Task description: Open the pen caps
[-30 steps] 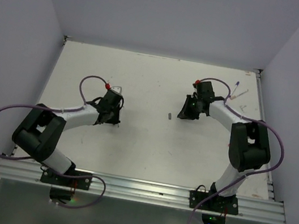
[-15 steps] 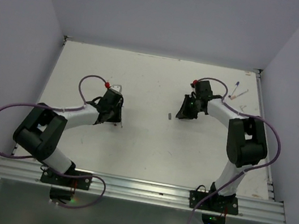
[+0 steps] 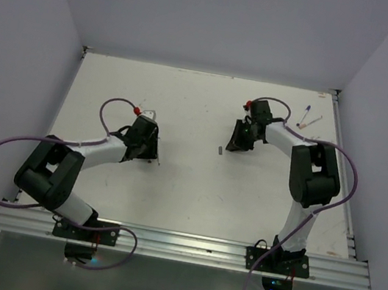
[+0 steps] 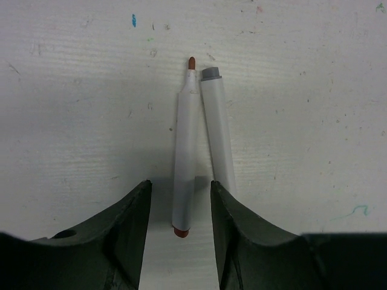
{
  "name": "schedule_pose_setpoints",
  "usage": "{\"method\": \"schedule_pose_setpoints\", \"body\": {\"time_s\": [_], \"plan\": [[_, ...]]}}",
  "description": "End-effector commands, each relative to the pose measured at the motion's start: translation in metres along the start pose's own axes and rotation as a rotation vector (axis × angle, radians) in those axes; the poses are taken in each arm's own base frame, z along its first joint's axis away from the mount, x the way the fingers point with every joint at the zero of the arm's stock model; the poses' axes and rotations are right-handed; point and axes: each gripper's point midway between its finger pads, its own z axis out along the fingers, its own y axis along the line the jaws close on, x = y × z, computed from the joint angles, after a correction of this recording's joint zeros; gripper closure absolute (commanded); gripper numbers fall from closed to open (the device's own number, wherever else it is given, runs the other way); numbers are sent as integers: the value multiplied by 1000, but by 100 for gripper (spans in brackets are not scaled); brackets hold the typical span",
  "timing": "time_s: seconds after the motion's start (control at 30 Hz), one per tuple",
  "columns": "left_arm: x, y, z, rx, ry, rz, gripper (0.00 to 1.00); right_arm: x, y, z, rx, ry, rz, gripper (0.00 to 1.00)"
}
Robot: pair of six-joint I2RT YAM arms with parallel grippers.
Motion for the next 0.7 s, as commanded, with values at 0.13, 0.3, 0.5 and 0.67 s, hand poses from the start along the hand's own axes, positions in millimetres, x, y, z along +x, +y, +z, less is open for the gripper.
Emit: {"method": "schedule_pose_setpoints", "body": {"time_s": [0.13, 0.3, 0.5, 0.67], "plan": [[3, 5, -16, 1, 11, -39, 52, -2, 5, -2, -3, 0, -34, 69], [-4, -3, -25, 42, -12, -55, 50, 2, 4, 0, -6, 11, -35, 61], [-13, -11, -36, 92, -47, -55, 50, -2, 6, -9, -7, -27, -40, 60], [-24, -14, -50, 116, -86, -58, 49, -13, 9, -26, 9, -92, -38, 60]]}}
